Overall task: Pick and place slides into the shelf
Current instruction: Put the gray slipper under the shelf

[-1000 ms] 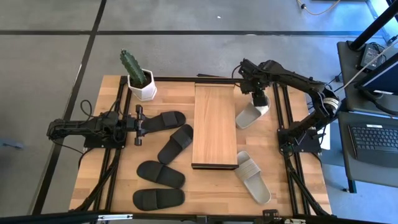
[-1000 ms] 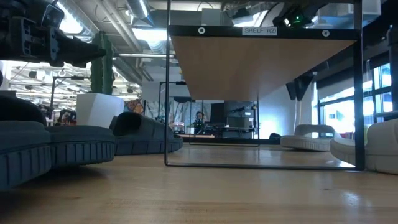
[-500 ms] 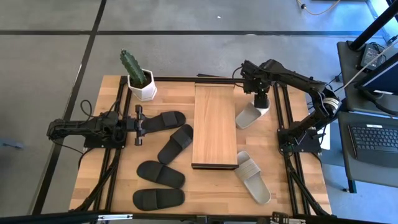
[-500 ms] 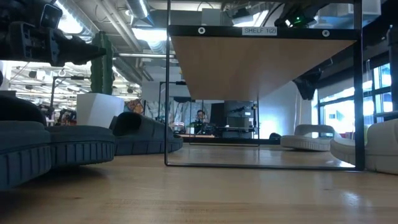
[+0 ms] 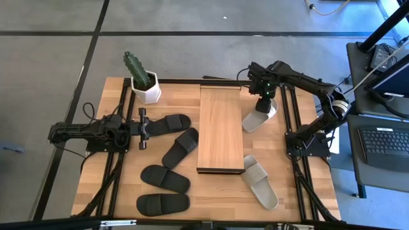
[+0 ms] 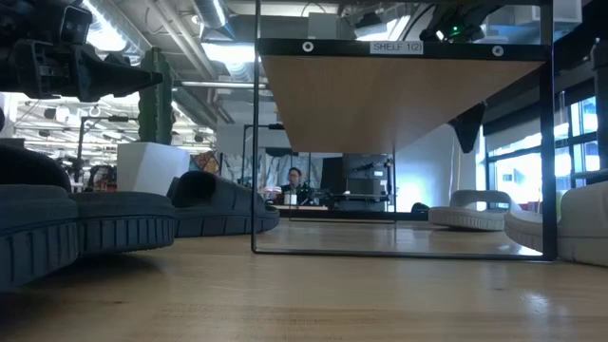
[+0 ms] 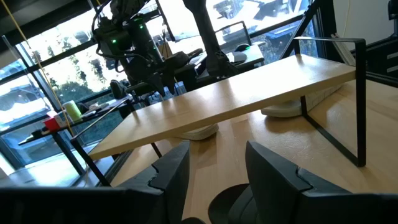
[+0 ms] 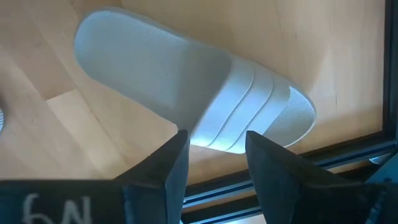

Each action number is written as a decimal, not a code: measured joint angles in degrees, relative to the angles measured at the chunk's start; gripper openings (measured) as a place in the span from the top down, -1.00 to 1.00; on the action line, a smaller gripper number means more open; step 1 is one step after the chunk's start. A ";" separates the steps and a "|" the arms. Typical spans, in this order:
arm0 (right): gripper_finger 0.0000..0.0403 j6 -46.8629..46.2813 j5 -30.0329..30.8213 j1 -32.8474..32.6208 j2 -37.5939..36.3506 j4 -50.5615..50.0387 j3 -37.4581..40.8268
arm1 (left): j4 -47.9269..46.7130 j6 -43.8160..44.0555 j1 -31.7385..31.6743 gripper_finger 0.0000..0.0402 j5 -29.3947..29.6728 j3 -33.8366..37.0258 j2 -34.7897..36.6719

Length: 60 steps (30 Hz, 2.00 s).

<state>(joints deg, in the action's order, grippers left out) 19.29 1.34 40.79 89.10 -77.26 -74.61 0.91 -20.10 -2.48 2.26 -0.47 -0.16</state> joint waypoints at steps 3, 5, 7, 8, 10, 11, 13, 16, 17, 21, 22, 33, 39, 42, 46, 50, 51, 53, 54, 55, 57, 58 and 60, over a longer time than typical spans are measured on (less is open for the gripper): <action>0.21 -1.14 0.00 -0.08 0.00 -0.62 0.00 | 0.00 0.00 0.00 0.27 0.00 0.00 0.00; 0.21 -2.28 -0.10 -0.08 0.00 -0.60 0.00 | 0.00 0.02 0.00 0.27 0.00 0.00 0.01; 0.21 -2.67 -0.11 -0.08 0.00 -0.60 0.00 | 0.00 0.01 0.00 0.27 0.00 0.00 0.02; 0.21 -2.57 -0.11 -0.08 0.00 -0.60 0.00 | 0.00 0.02 -0.02 0.27 0.00 0.00 0.02; 0.21 -2.84 -0.09 -0.08 0.00 -0.59 0.00 | 0.00 0.02 0.00 0.27 0.00 0.00 0.01; 0.21 -3.65 -0.09 -0.08 0.00 -0.54 0.07 | 0.00 0.02 0.00 0.27 0.00 0.00 0.00; 0.21 -4.22 -0.06 -0.08 -0.02 -0.03 1.01 | 0.00 0.03 0.00 0.27 0.00 0.00 0.02; 0.21 -4.24 -0.02 -0.08 0.00 -0.10 4.07 | 0.00 0.00 0.00 0.27 0.00 0.00 0.02; 0.21 -4.26 -0.02 -0.08 0.00 -0.11 5.40 | 0.00 0.00 0.00 0.27 0.00 0.00 0.00; 0.21 -5.80 0.00 -0.08 0.02 0.02 10.36 | 0.00 0.00 0.00 0.27 0.29 0.00 0.02; 0.21 -6.35 0.04 -0.08 0.04 0.25 11.56 | 0.00 -0.02 0.00 0.27 0.58 0.00 0.00; 0.21 -13.05 17.67 2.13 -0.02 10.60 15.69 | 0.50 -6.55 -0.02 0.27 3.43 0.00 0.00; 0.21 -13.34 20.02 3.46 -0.02 16.28 15.82 | 0.50 -7.30 -0.02 0.27 3.37 0.00 0.01; 0.21 -14.98 20.06 4.67 -0.02 18.03 17.24 | 0.50 -7.30 -0.02 0.27 3.24 0.00 0.01; 0.21 -18.48 20.06 6.62 -0.02 20.03 20.69 | 0.50 -7.30 -0.02 0.27 3.21 0.00 0.00; 0.21 -21.70 19.84 7.75 -0.02 21.14 24.03 | 0.50 -7.32 -0.02 0.27 3.20 0.00 0.01; 0.21 -22.04 19.55 7.78 -0.02 21.24 24.70 | 0.50 -7.32 -0.02 0.27 3.21 0.00 0.02; 0.21 -22.25 17.73 7.78 -0.02 21.23 25.87 | 0.50 -7.34 -0.02 0.27 3.21 0.00 0.00; 0.21 -22.26 16.63 7.74 -0.02 21.23 26.37 | 0.50 -7.34 -0.02 0.27 3.21 0.00 0.00; 0.21 -22.33 15.37 7.74 -0.02 21.23 26.81 | 0.50 -7.34 -0.02 0.27 3.21 0.00 0.00; 0.21 -23.48 13.12 7.74 -0.02 21.16 27.34 | 0.50 -7.34 -0.01 0.27 3.20 0.00 0.01; 0.21 -23.77 12.45 7.74 -0.02 21.06 27.49 | 0.50 -7.35 -0.02 0.27 3.20 0.00 0.01; 0.21 -24.48 12.10 7.59 -0.02 21.08 27.85 | 0.50 -7.36 -0.02 0.27 3.19 0.00 0.00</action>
<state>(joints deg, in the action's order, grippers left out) -5.19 13.44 48.39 89.08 -56.18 -46.76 1.41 -27.46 -2.50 5.45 -0.47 -0.16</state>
